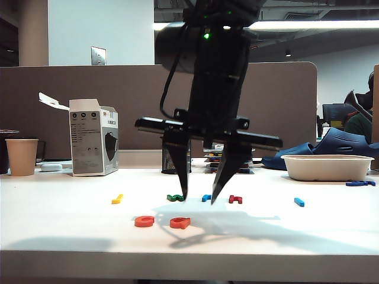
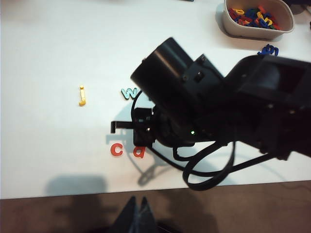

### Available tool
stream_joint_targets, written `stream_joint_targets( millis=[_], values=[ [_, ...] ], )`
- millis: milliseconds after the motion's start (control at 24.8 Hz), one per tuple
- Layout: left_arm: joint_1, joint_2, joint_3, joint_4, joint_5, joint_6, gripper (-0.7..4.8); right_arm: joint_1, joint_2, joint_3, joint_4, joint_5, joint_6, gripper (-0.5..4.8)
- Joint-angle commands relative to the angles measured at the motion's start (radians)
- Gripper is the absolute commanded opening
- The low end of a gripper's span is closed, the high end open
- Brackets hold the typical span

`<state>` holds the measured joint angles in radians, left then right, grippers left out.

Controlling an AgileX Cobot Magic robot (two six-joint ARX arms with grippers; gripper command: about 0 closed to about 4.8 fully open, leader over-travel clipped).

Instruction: Select the appropriate letters from the row of letter magnets placed on the table to arrange into the word "car".

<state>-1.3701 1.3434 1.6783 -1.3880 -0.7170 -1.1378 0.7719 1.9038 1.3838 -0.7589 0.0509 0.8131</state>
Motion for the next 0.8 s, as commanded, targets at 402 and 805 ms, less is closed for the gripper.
stream_joint_targets(
  millis=[402,805],
  values=[
    [0.001,-0.003,0.001,0.002,-0.002,0.001,-0.06,-0.072,-0.040,0.003,0.070,0.021,-0.037,1.71],
    [0.001,-0.003,0.001,0.002,-0.003,0.001,-0.05,-0.111,-0.026,0.003,0.187,0.015,-0.036,1.54]
  ],
)
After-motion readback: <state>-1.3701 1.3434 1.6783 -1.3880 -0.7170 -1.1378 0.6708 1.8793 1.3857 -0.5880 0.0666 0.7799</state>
